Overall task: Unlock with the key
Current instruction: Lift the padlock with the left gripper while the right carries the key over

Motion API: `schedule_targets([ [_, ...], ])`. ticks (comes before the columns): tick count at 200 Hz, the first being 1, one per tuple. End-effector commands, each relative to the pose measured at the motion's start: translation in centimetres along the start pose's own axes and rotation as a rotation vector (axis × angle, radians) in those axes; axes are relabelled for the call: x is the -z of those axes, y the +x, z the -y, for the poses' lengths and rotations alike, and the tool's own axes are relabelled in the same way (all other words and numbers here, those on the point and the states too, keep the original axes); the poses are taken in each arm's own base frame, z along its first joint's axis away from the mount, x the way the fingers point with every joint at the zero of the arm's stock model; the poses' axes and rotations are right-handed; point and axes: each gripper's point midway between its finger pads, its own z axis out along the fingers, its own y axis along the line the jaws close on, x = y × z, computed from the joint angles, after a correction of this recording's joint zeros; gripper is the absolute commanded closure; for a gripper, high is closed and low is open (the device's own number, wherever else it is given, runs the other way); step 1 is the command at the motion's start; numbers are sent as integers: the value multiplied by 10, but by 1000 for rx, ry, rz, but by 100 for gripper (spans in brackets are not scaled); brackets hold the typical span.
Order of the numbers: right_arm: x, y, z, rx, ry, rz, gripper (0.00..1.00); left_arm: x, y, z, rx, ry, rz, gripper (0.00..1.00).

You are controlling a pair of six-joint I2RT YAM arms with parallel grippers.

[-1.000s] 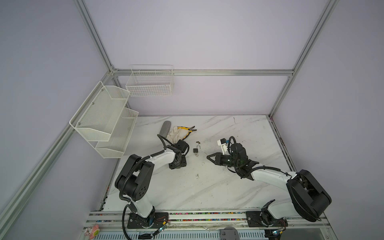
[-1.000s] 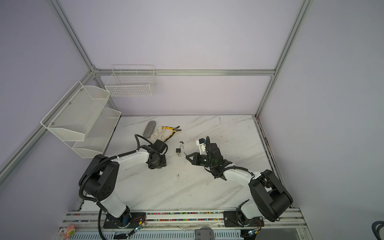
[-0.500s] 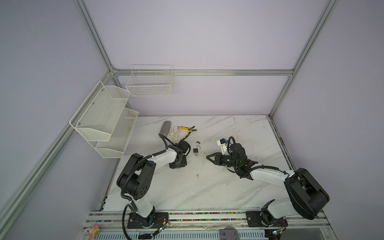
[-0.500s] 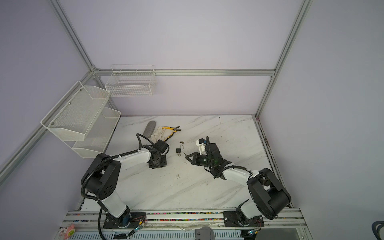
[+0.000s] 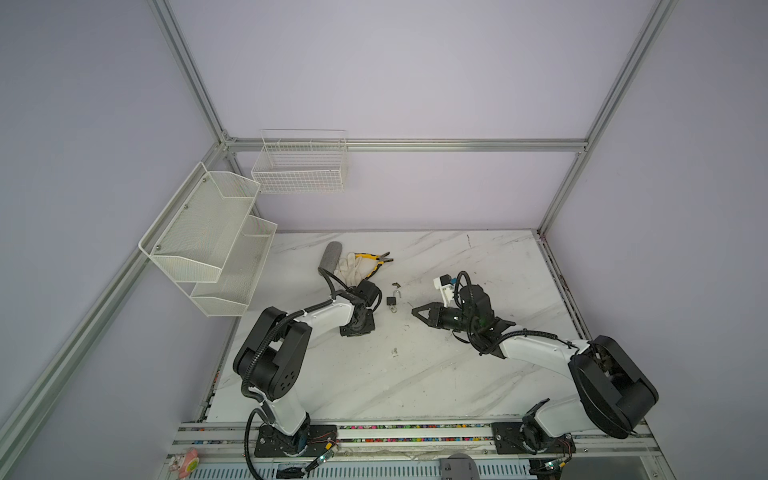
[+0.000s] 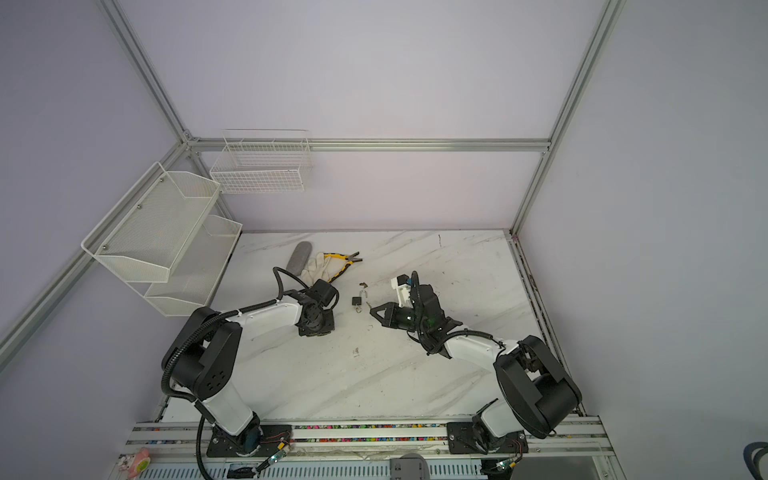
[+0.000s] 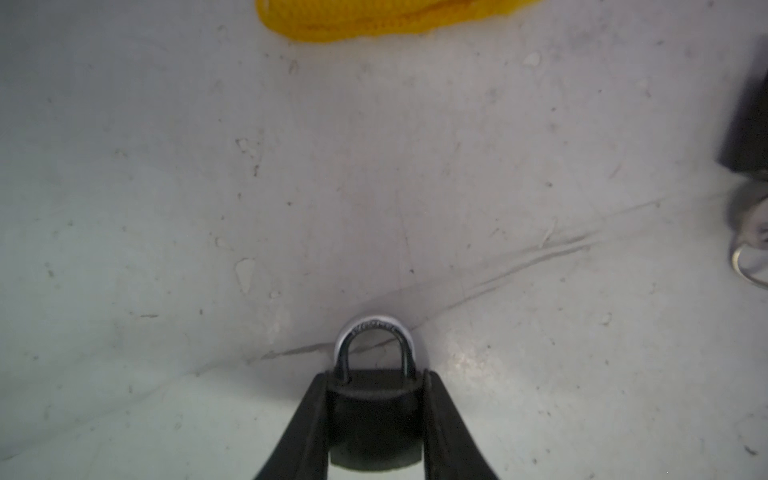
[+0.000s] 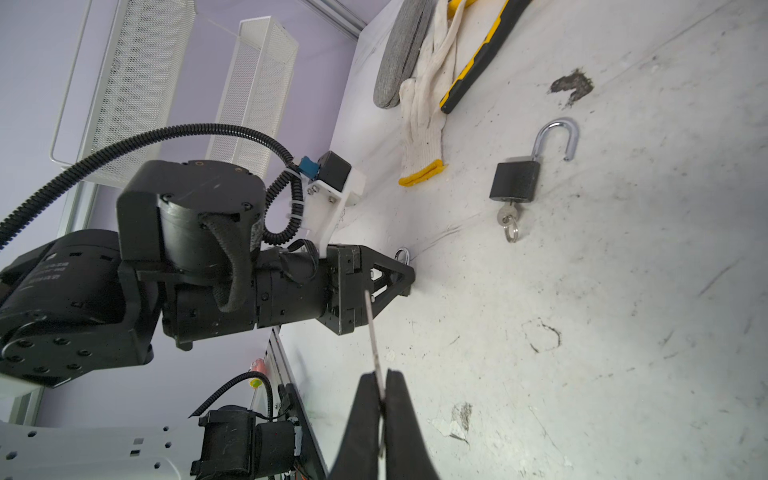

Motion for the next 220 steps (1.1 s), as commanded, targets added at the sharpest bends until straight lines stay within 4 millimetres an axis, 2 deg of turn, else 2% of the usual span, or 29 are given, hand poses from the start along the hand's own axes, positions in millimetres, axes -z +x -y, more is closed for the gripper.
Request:
schedule_targets([
  [1,1,-11,-9,5,-16,39,100,-2,15,15,3,83,-45,92],
  [29,5,-13,-9,2,0,55,100,6,10,18,16,104,-23,100],
  [62,12,-15,-6,-5,34,91,100,27,-1,24,71,169,33,100],
  [72,12,-14,1,-10,70,94,100,36,-6,27,99,195,57,100],
  [75,17,-17,-5,-2,60,109,100,39,-7,28,107,204,62,100],
  [118,16,-8,-11,-18,54,131,100,80,-31,39,243,321,172,100],
  [146,15,-7,-22,-38,26,170,100,109,-47,56,319,423,223,100],
  [178,7,-4,-40,0,-19,195,100,127,-59,75,392,522,243,100],
  [180,7,-3,-41,1,-19,195,100,138,-62,76,396,550,260,100],
  [183,6,-3,-42,0,-19,198,100,142,-63,77,400,564,266,100],
  [204,-2,-2,-52,-7,-29,218,100,154,-66,84,413,590,288,100],
  [220,-14,6,-46,-19,-3,222,100,160,-69,84,440,595,314,100],
])
